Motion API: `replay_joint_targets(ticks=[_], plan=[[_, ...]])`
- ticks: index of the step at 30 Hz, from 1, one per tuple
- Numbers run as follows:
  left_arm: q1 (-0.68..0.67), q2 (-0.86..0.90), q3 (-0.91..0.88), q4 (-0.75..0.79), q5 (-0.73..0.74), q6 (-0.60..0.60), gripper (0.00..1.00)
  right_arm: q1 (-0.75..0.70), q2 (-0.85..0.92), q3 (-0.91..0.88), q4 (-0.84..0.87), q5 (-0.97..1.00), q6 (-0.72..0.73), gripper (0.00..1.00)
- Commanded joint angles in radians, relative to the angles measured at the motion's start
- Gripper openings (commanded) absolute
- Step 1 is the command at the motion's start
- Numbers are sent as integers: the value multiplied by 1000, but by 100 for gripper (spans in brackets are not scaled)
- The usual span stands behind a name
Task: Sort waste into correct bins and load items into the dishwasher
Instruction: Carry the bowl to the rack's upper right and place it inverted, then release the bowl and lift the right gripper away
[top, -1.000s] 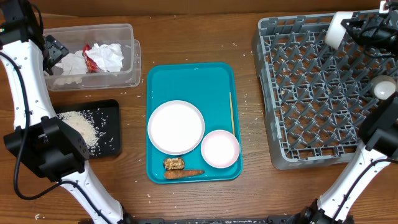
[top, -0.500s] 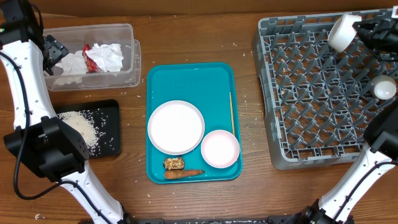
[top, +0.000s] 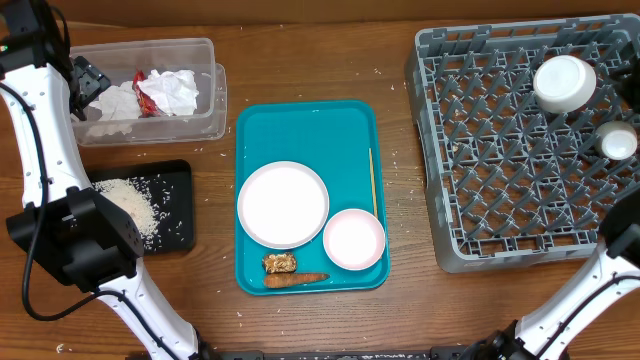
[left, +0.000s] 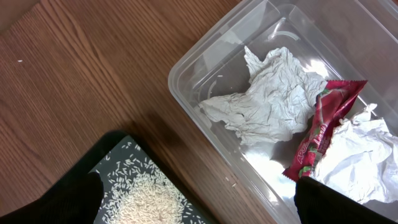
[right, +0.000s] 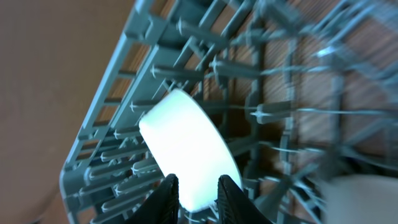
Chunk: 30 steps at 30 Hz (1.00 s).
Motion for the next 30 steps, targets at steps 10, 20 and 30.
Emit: replay_joint_targets(ticks=[10, 20, 30], plan=[[-8, -37, 4, 1, -1, -17, 100, 146, -221, 5, -66, 290, -22, 17], [-8, -37, 4, 1, -1, -17, 100, 318, -94, -33, -43, 462, -98, 4], [-8, -37, 4, 1, -1, -17, 100, 321, -22, -32, -20, 607, -98, 4]])
